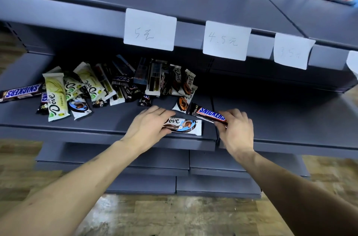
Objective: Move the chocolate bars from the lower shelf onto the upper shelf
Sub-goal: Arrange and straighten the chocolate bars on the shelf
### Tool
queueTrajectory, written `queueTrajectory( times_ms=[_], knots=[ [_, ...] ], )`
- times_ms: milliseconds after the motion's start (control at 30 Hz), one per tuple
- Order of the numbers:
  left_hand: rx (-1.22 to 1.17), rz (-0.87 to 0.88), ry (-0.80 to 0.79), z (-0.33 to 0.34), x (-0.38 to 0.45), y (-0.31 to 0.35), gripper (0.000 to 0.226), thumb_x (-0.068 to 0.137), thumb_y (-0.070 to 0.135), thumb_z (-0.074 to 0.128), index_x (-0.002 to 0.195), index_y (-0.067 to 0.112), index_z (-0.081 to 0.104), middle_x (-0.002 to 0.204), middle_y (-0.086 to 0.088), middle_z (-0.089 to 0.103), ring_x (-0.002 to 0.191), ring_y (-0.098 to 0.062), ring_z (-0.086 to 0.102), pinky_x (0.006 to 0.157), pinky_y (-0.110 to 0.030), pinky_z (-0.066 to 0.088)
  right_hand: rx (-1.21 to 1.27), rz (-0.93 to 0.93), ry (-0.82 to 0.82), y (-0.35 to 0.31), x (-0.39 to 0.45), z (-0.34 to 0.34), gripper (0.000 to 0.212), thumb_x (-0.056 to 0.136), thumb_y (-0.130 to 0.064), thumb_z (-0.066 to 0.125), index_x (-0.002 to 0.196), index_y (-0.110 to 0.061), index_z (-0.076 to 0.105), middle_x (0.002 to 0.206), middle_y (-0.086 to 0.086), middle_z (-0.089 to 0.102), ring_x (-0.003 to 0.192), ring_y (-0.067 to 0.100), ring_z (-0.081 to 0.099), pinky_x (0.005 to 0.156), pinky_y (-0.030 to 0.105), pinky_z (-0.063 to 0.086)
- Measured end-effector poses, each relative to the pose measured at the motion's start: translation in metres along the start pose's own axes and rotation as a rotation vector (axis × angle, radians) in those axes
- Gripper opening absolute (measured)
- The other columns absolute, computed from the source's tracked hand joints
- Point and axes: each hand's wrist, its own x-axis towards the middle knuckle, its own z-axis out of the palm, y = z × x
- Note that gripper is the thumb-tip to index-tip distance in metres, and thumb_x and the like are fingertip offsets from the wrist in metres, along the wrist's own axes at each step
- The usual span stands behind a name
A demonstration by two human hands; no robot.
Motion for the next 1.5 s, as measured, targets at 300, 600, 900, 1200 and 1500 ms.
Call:
queueTrajectory(
  times_ms=[300, 600, 900, 1200, 1500],
  knots=[
    [0.108, 0.109, 0.099, -0.013, -0.013, 0.035, 0.052, 0.067, 0.032, 0.085, 0.114, 0.017, 0.067, 0.102, 0.006, 0.066, 0.091, -0.019, 0.060, 0.074, -0.030, 0.055, 0.223, -0.069, -0.010, 0.017, -0.015, -0.033, 0.037, 0.091, -0.027, 0.066, 0.126, -0.021, 0.061, 0.118, -0.006, 0.056, 0.107, 0.014, 0.045, 0.084, 0.029, 0.046],
    [0.198, 0.115, 0.098, -0.022, -0.032, 0.104, 0.053, 0.068, 0.037, 0.083, 0.116, 0.020, 0.066, 0.101, 0.011, 0.061, 0.091, -0.012, 0.056, 0.070, -0.021, 0.049, 0.264, -0.136, 0.003, 0.059, -0.045, -0.082, 0.039, 0.089, -0.033, 0.069, 0.126, -0.026, 0.060, 0.116, -0.011, 0.055, 0.105, 0.005, 0.040, 0.081, 0.019, 0.038],
    [0.244, 0.175, 0.077, -0.033, -0.042, 0.205, 0.048, 0.079, 0.037, 0.074, 0.122, 0.019, 0.062, 0.106, 0.006, 0.057, 0.093, -0.016, 0.053, 0.072, -0.027, 0.049, 0.343, -0.172, 0.058, 0.129, -0.088, -0.141, 0.039, 0.086, -0.031, 0.072, 0.123, -0.026, 0.061, 0.114, -0.011, 0.053, 0.105, 0.002, 0.039, 0.083, 0.018, 0.038],
    [0.210, 0.260, 0.139, -0.046, -0.040, 0.298, 0.039, 0.083, 0.040, 0.068, 0.118, 0.024, 0.060, 0.108, 0.010, 0.054, 0.091, -0.013, 0.049, 0.072, -0.024, 0.044, 0.347, -0.209, 0.151, 0.209, -0.121, -0.199, 0.035, 0.088, -0.035, 0.069, 0.121, -0.027, 0.062, 0.108, -0.014, 0.051, 0.100, 0.001, 0.038, 0.080, 0.019, 0.035],
    [0.260, 0.361, 0.244, -0.085, -0.012, 0.357, 0.040, 0.079, 0.036, 0.073, 0.114, 0.022, 0.063, 0.105, 0.007, 0.057, 0.089, -0.016, 0.054, 0.066, -0.026, 0.047, 0.320, -0.237, 0.366, 0.256, -0.115, -0.261, 0.035, 0.085, -0.023, 0.074, 0.119, -0.019, 0.066, 0.111, -0.004, 0.057, 0.103, 0.015, 0.047, 0.085, 0.029, 0.044]
  ],
)
